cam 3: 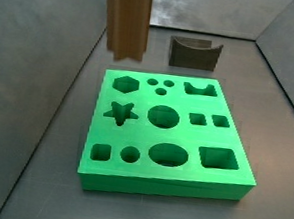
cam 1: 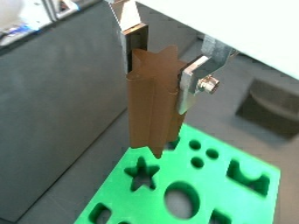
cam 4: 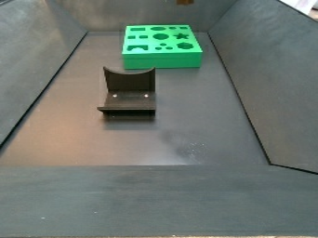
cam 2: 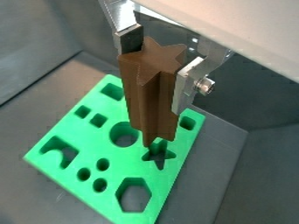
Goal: Pick up the star object. Move up. Move to above the board. Insert the star object.
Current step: Insert the star object.
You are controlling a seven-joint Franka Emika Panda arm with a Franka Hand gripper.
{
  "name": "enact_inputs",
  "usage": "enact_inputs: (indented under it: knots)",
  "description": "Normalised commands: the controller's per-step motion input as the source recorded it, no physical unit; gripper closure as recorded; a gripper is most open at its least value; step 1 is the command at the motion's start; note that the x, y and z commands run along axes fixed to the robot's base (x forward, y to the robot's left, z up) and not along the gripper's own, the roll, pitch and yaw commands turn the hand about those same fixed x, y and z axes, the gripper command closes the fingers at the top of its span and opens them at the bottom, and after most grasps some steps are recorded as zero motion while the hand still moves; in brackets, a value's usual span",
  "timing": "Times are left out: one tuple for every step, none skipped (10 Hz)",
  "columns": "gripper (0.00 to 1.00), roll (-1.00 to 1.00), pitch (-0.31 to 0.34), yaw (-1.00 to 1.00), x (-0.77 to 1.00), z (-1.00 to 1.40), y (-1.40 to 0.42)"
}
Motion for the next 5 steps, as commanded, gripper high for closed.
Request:
enact_inputs:
  knots:
    - [1.0,0.0,-0.07,-0.88,0.0,-0.4,-0.25]
    - [1.0,0.0,-0.073,-0.91,0.0,-0.41,-0.22]
    - [1.0,0.0,0.0,-0.96,0.0,-0.42,-0.15]
    - [1.0,0.0,0.0,-0.96,0.0,-0.4,-0.16]
    - [1.0,0.0,0.0,-0.89,0.09,-0.39,-0.12]
